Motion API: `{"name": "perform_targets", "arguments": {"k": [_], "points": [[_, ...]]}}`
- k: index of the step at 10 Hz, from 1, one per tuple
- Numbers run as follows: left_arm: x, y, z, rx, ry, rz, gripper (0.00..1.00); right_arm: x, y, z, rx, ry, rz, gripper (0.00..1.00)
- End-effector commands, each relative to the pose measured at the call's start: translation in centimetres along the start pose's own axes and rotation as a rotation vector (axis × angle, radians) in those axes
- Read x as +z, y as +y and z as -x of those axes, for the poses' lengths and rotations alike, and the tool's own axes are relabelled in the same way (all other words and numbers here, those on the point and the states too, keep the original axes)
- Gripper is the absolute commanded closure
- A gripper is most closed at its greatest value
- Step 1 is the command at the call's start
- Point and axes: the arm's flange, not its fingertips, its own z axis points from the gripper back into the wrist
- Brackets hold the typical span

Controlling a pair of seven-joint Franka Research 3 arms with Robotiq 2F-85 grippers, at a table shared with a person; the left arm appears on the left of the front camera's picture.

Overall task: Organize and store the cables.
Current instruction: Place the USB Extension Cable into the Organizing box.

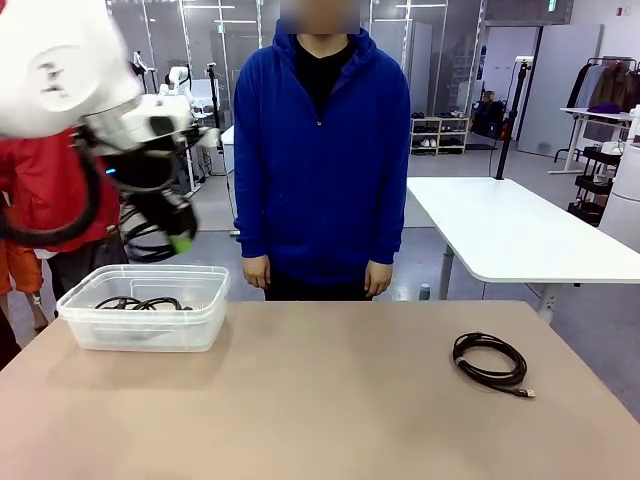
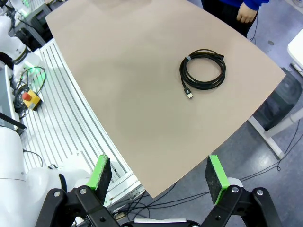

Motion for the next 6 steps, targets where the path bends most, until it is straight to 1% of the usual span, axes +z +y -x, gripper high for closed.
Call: {"name": "perform_targets", "arguments": {"k": [1, 2, 3, 5, 6], "points": [[-1.1, 1.1, 3.8, 0.05, -0.014, 0.022, 0.86, 0.0, 0.1, -0.2, -0.002, -0.004, -0.002, 0.0], [-1.8, 1.8, 4.9, 0.084, -0.044, 0.061, 0.86, 0.0, 0.1, -0.2, -0.002, -0.004, -0.002, 0.0], [-0.5, 1.8, 2.5, 0.028, 0.014, 0.006, 0.86, 0.0, 0.1, -0.2, -0.002, -0.004, -0.002, 0.0], [-0.5, 1.8, 2.5, 0.028, 0.014, 0.006, 0.86, 0.0, 0.1, -0.2, -0.002, -0.004, -0.002, 0.0], [-1.3, 2.2, 4.0, 0.055, 0.017, 0.023, 0.86, 0.0, 0.1, -0.2, -0.002, -0.004, -0.002, 0.0]]}}
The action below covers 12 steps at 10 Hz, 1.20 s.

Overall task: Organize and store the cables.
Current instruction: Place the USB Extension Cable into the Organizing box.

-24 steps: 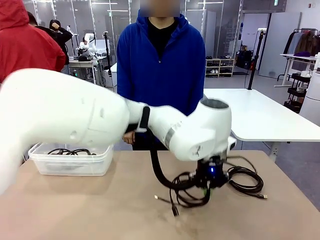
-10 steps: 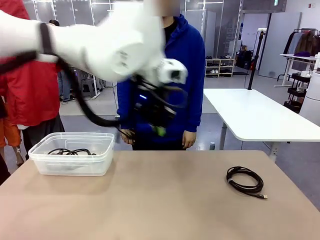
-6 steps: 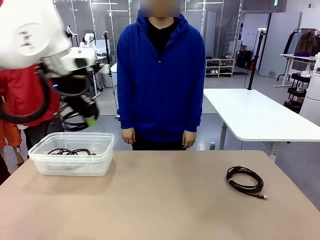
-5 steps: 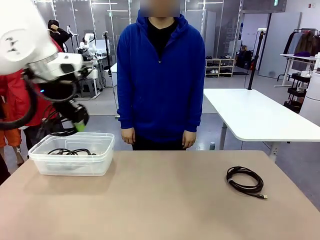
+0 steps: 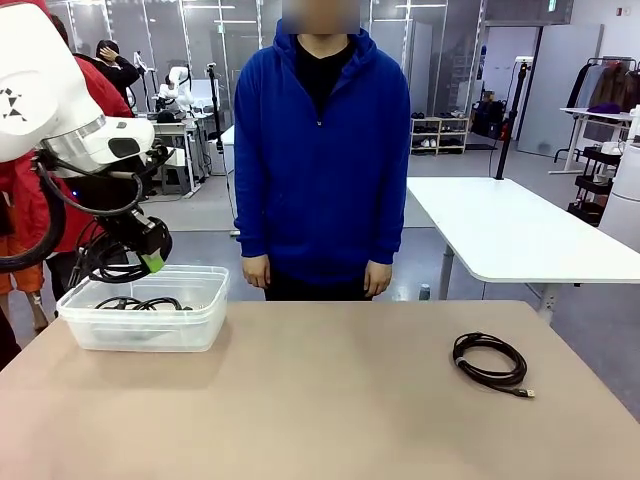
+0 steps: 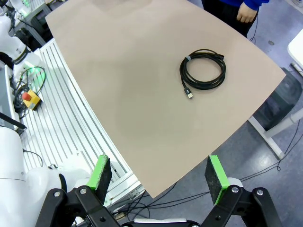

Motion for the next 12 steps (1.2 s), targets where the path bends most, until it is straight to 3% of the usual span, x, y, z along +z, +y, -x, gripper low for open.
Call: {"name": "perform_targets", "arguments": {"k": [1, 3, 4, 5, 8, 11, 12], "points": [[-1.6, 3.9, -0.9, 0.043, -0.016, -0.017, 0.86, 0.0, 0.1, -0.2, -0.002, -0.004, -0.002, 0.0], [-4.5, 8.9, -5.1, 0.027, 0.09, -0.101, 0.86, 0.0, 0.1, -0.2, -0.002, -0.004, -0.002, 0.0], [-5.9, 10.2, -6.5, -0.038, 0.108, -0.021, 0.86, 0.0, 0.1, -0.2, -0.002, -0.004, -0.002, 0.0], [-7.9, 12.3, -7.7, -0.01, 0.142, 0.004, 0.86, 0.0, 0.1, -0.2, -0.002, -0.004, -0.002, 0.0], [-13.0, 16.5, -9.7, 0.063, 0.153, -0.021, 0.86, 0.0, 0.1, -0.2, -0.002, -0.004, -0.002, 0.0], [-18.3, 17.2, -9.3, 0.139, 0.268, 0.02, 0.86, 0.0, 0.1, -0.2, -0.002, -0.004, -0.002, 0.0], [-19.0, 17.1, -8.7, 0.166, 0.292, 0.017, 0.6, 0.0, 0.1, -0.2, -0.002, -0.004, -0.002, 0.0]]}}
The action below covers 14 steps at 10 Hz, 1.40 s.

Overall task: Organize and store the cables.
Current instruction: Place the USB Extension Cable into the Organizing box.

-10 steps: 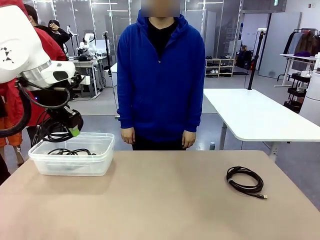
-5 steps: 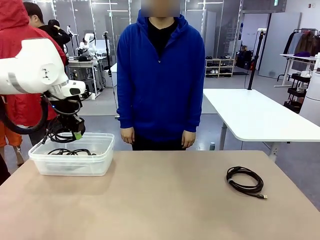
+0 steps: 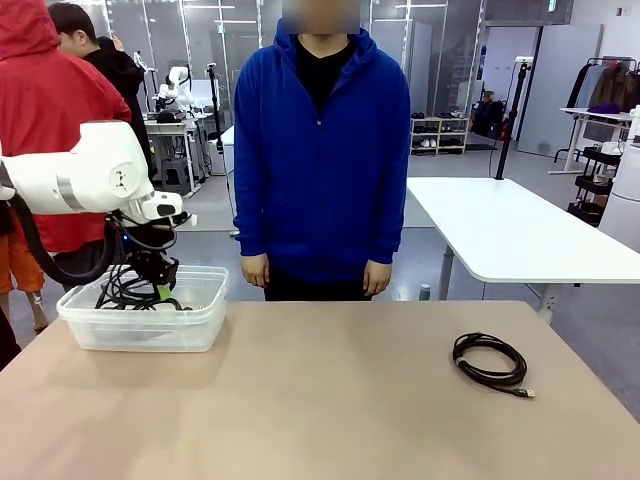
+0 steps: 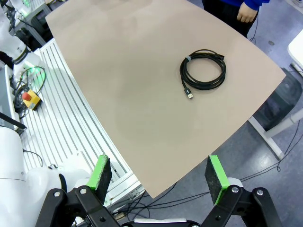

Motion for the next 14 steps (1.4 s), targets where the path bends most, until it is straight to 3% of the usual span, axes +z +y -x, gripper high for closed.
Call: {"name": "perform_targets", "arguments": {"k": [1, 2, 3, 4, 6, 7, 8, 9, 10, 14], "points": [[-0.3, -0.1, -0.3, 0.051, 0.051, 0.003, 0.56, 0.0, 0.1, -0.2, -0.003, -0.003, -0.001, 0.0], [-0.5, -0.1, -0.1, 0.053, 0.058, 0.004, 0.3, 0.0, 0.1, -0.2, -0.003, -0.003, -0.001, 0.0], [-0.3, 0.1, -0.2, 0.06, 0.036, 0.012, 0.25, 0.0, 0.1, -0.2, -0.003, -0.003, -0.001, 0.0], [-0.1, 0.2, -0.1, 0.063, 0.032, 0.021, 0.0, 0.0, 0.1, -0.2, -0.003, -0.003, -0.001, 0.0], [0.2, 0.2, 0.1, 0.067, 0.02, 0.032, 0.0, 0.0, 0.1, -0.2, -0.003, -0.003, -0.001, 0.0], [0.5, -0.2, 0.4, 0.071, 0.02, 0.037, 0.11, 0.0, 0.1, -0.2, -0.003, -0.003, -0.001, 0.0], [1.0, -0.7, 0.6, 0.076, 0.015, 0.049, 0.02, 0.0, 0.1, -0.2, -0.003, -0.003, -0.001, 0.0], [1.6, -1.2, 0.8, 0.115, 0.049, 0.075, 0.0, 0.0, 0.1, -0.2, -0.003, -0.003, -0.001, 0.0], [0.2, -0.1, 0.0, 0.058, 0.011, 0.014, 0.0, 0.0, 0.1, -0.2, -0.003, -0.003, -0.001, 0.0], [0.2, -0.1, 0.0, 0.058, 0.011, 0.014, 0.0, 0.0, 0.1, -0.2, -0.003, -0.003, -0.001, 0.0]]}}
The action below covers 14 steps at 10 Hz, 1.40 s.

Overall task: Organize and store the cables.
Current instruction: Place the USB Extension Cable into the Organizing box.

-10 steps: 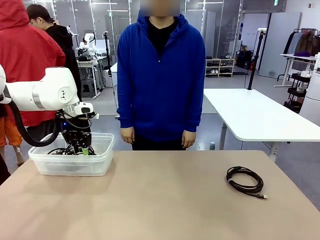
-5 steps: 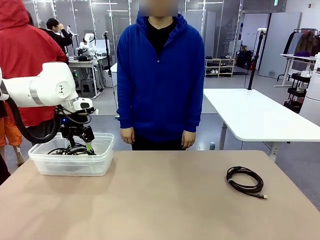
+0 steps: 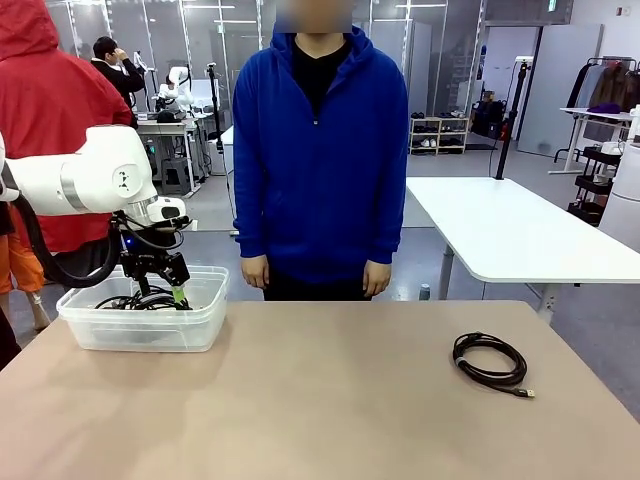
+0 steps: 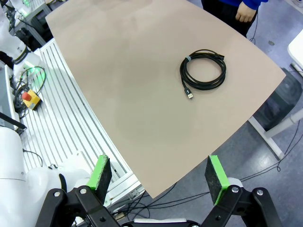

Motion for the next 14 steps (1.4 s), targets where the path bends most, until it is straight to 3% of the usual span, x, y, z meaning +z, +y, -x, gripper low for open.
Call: {"name": "perform_targets", "arguments": {"k": [1, 8, 10, 11, 14], "points": [[0.0, 0.4, -0.1, -0.011, -0.014, -0.013, 0.0, 0.0, 0.1, -0.2, -0.003, -0.003, -0.001, 0.0], [0.0, 0.0, 0.0, 0.0, 0.0, 0.0, 0.0, 0.0, 0.1, -0.2, -0.003, -0.003, -0.001, 0.0], [6.0, 1.1, 4.6, -0.025, -0.09, 0.054, 0.0, 0.0, 0.1, -0.2, -0.003, -0.003, -0.001, 0.0], [9.6, 2.5, 8.3, 0.012, -0.191, 0.047, 0.0, 0.0, 0.1, -0.2, -0.003, -0.003, -0.001, 0.0], [12.4, 5.1, 16.8, 0.003, -0.442, 0.007, 0.0, 0.0, 0.1, -0.2, -0.003, -0.003, -0.001, 0.0]]}}
